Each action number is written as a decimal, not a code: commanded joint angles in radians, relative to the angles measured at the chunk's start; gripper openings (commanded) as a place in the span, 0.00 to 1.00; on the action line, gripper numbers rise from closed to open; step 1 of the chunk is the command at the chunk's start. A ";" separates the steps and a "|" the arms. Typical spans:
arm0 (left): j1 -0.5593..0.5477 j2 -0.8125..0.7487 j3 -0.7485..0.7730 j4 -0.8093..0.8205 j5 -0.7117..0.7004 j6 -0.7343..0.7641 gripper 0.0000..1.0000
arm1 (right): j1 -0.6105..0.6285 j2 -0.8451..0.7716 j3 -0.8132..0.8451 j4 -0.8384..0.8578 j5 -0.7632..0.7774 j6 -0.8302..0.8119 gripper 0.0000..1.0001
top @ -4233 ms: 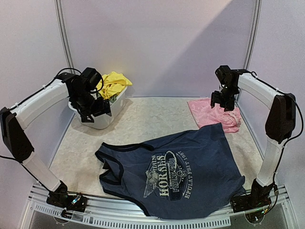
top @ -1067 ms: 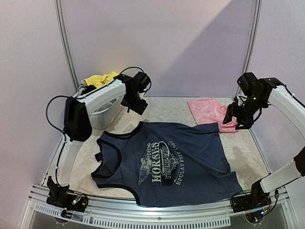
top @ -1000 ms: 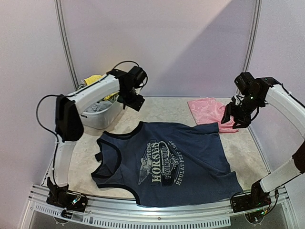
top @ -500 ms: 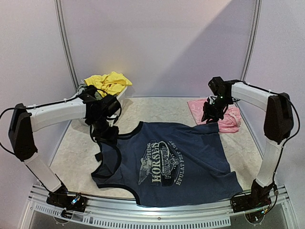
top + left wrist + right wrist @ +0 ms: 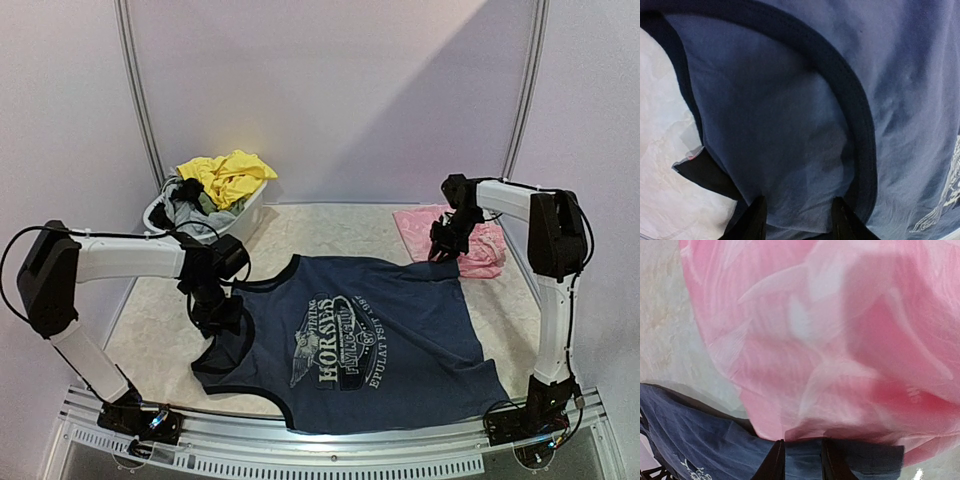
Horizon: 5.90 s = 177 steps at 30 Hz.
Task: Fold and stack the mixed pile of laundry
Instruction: Smooth out the flattened tank top at the center of the board, then move the flattened tank top to the center of the board, then pick up the flattened tank top from the center of the board.
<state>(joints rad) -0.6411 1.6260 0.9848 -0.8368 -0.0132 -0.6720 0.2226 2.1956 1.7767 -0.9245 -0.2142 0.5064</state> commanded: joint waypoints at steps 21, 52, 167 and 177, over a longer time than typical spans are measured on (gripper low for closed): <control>-0.014 0.053 0.016 0.012 -0.004 -0.114 0.42 | -0.151 0.390 0.461 -0.107 -0.061 -0.085 0.26; -0.059 -0.550 -0.091 -0.473 -0.086 -0.271 0.66 | -0.092 -0.145 0.314 -0.143 -0.089 -0.052 0.51; 0.072 0.002 0.431 -0.363 -0.090 0.005 0.69 | 0.160 -0.380 -0.026 -0.218 0.003 0.086 0.71; 0.036 -0.462 -0.067 -0.370 -0.007 -0.182 0.73 | 0.196 -0.852 -0.603 -0.365 0.096 0.344 0.70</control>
<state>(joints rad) -0.5812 1.2911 1.0405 -1.1793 -0.0631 -0.7547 0.4057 1.4841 1.3087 -1.1858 -0.1654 0.7334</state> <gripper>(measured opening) 0.746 0.714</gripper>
